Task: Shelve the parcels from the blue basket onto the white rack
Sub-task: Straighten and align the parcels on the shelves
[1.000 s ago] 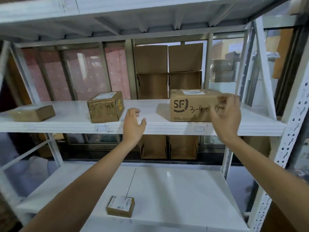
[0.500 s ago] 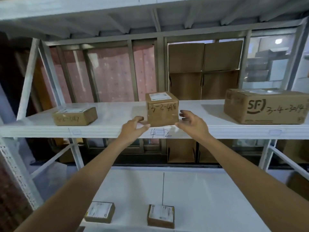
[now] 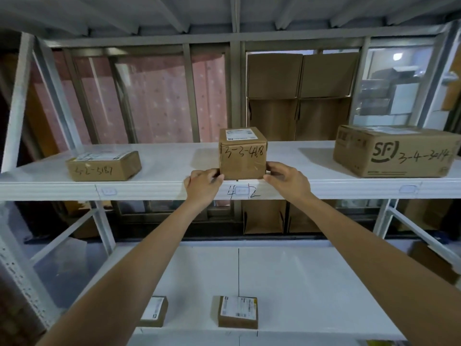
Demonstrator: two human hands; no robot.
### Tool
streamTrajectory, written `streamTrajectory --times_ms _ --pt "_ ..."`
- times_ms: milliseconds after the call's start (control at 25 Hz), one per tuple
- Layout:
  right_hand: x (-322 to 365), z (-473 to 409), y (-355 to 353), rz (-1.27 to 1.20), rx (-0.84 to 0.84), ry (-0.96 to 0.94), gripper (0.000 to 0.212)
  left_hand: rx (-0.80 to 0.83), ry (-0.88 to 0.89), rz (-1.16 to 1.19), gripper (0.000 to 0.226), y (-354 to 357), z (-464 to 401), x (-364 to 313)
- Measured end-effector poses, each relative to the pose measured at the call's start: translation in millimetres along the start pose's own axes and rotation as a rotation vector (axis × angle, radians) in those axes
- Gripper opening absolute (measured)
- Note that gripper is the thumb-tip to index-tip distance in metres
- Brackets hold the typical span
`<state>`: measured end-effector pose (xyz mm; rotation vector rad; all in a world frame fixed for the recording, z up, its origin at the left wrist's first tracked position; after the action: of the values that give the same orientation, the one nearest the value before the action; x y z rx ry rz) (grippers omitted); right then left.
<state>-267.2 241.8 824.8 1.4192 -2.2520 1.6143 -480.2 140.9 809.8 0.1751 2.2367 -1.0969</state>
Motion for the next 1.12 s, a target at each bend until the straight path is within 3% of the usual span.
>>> streamTrajectory --times_ms 480,560,680,720,800,1000,1120 --pt "3.8 3.1 7.5 0.013 0.060 -0.022 0.042 -0.001 -0.006 0.033 0.036 -3.5 4.4 -4.2" --pt "6.0 16.7 -1.9 -0.051 -0.065 0.005 0.044 -0.055 0.055 0.171 0.045 -14.8 19.9 -10.4" --pt "16.3 72.2 -8.8 -0.022 -0.468 -0.037 0.035 -0.225 0.231 0.314 0.046 -45.2 71.4 8.7" --pt "23.7 91.6 6.0 -0.002 -0.521 -0.066 0.030 -0.255 0.273 0.297 0.043 -50.5 89.6 27.5" --pt "35.9 114.9 61.0 -0.030 -0.405 -0.086 0.023 -0.232 0.232 0.268 0.038 -48.1 116.7 82.1" --pt "65.7 141.9 263.5 -0.043 0.146 0.107 0.026 -0.045 -0.243 0.277 0.029 -37.9 148.0 292.9" --pt "72.9 159.3 354.1 -0.003 0.354 0.228 0.029 0.074 -0.388 0.242 0.024 -36.0 162.5 395.2"
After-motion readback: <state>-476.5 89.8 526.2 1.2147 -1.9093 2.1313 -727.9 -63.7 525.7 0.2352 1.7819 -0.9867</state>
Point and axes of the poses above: each hand's wrist, its own z-axis away from the middle knuckle, its own y-axis out of the palm, x = y × z, the point moved 10 cm from there along -z, towards the middle knuckle, and after that the axes turned 11 degrees about z, right-handed, at the moved point
